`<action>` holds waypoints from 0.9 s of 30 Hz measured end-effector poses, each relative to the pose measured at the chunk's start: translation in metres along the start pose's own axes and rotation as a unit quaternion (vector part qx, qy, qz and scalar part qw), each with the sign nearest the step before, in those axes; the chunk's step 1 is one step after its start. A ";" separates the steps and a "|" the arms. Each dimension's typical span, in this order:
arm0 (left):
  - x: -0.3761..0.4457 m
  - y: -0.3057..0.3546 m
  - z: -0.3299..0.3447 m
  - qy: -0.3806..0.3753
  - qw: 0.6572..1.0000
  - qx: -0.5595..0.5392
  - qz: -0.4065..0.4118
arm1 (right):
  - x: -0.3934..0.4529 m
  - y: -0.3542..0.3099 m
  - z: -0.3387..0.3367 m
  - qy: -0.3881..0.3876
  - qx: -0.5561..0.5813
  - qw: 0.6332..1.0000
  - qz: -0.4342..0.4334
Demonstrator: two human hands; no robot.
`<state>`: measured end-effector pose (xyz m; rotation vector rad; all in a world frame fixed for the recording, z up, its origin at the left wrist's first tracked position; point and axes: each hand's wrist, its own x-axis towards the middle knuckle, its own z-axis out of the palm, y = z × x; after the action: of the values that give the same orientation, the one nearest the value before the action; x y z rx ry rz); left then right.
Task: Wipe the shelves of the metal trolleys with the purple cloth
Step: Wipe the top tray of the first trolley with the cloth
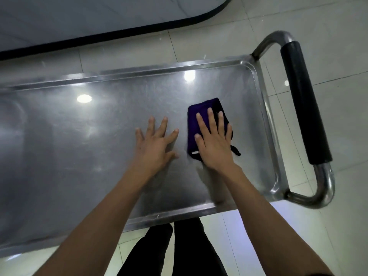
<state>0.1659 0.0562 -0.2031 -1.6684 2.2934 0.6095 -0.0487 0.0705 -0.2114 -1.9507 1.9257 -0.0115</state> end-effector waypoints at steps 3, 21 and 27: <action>0.005 0.005 -0.007 -0.010 1.000 -0.001 -0.012 | 0.059 -0.005 -0.014 0.004 -0.008 1.000 -0.013; 0.016 0.010 -0.021 -0.037 0.998 -0.027 -0.033 | 0.046 0.014 -0.023 -0.010 -0.001 1.000 -0.017; -0.004 0.004 -0.014 -0.017 0.999 -0.038 -0.012 | -0.105 0.029 0.011 -0.017 -0.018 0.999 0.029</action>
<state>0.1641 0.0540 -0.1885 -1.7028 2.2508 0.7211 -0.0787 0.1753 -0.2014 -1.9047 1.9723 0.0736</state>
